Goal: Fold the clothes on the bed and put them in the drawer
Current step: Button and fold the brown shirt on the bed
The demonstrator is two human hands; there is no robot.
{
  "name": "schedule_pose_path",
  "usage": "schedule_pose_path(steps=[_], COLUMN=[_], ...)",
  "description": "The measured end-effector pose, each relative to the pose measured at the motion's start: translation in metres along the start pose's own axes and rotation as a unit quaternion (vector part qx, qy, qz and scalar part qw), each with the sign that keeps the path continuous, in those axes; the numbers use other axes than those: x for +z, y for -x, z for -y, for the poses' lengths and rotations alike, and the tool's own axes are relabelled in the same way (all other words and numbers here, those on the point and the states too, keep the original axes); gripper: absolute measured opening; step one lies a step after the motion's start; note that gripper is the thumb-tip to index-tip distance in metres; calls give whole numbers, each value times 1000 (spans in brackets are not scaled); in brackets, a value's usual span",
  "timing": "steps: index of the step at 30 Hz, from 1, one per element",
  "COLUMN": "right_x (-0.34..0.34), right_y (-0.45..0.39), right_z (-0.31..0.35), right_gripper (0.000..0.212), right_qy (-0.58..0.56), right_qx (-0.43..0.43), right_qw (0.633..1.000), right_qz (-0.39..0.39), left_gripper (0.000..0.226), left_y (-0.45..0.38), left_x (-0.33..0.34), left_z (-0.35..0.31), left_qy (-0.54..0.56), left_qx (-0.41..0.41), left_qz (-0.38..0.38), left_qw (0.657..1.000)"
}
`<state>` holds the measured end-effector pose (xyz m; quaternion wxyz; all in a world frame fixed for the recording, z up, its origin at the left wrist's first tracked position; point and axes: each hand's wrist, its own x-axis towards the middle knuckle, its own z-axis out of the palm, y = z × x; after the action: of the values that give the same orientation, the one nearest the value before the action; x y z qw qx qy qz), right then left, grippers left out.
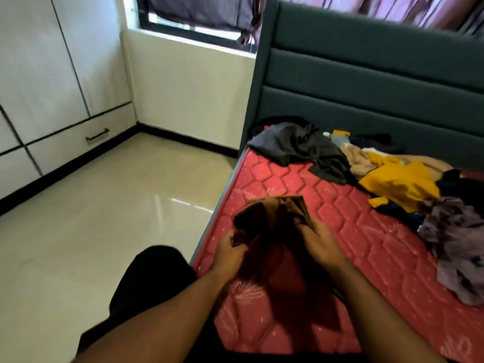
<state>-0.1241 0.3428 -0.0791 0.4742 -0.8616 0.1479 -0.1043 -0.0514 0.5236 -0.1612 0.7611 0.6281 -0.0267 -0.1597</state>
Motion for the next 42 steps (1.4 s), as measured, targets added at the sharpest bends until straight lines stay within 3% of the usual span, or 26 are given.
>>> schedule_pose_path(steps=[3, 6, 9, 11, 13, 16, 18, 20, 23, 26, 28, 30, 33, 35, 38, 42], right_x=[-42, -79, -98, -91, -73, -42, -31, -31, -28, -20, -17, -20, -31, -34, -22, -15], right_y=[-2, 3, -8, -15, -18, -10, -5, -5, -10, -15, -23, -31, -44, -51, -58, -65], right_z=[38, 61, 44, 12, -32, -116, -150, -153, -155, -161, -160, -152, -148, -149, -160, -166], right_gripper=[34, 30, 42, 50, 51, 27, 10, 9, 10, 21, 18, 9, 18, 20, 17, 11], right_qy=[-192, -325, -415, -422, -388, -222, -170, -172, -161, -133, -141, -156, -182, -201, -155, -146], right_qx=[60, 92, 170, 233, 289, 287, 283, 266, 257, 245, 240, 233, 241, 243, 265, 299], right_qw=[979, 941, 893, 876, 874, 923, 928, 929, 935, 941, 938, 936, 927, 922, 929, 923], right_qz=[10, 2, -20, -23, -51, -127, -171, -191, -184, -193, -206, -211, -221, -225, -208, -190], left_gripper=[81, 105, 117, 113, 105, 75, 57, 47, 28, 61, 62, 45, 12, 8, 4, 16], left_y=[-28, -52, -62, -74, -85, -79, -79, -81, -89, -100, -109, -115, -120, -117, -114, -118], left_x=[2, 5, 18, 23, 24, 16, 14, 17, 22, 24, 31, 44, 53, 49, 43, 50], left_z=[-22, -76, -116, -107, -71, -8, 21, 26, 27, 34, 36, 25, 18, 22, 37, 35], left_qy=[-46, -29, -33, -23, 23, 10, -21, -38, -197, -355, -415, -388, -237, -197, -267, -234], left_qx=[105, 170, 165, 82, -56, -218, -205, -157, -35, 16, 16, -18, -95, -97, -79, -56], left_qz=[86, 118, 166, 164, 140, 132, 83, 27, -29, -26, -8, 31, 26, -10, -37, -50], left_qw=[990, 978, 972, 983, 988, 967, 975, 987, 979, 934, 909, 921, 967, 976, 960, 969])
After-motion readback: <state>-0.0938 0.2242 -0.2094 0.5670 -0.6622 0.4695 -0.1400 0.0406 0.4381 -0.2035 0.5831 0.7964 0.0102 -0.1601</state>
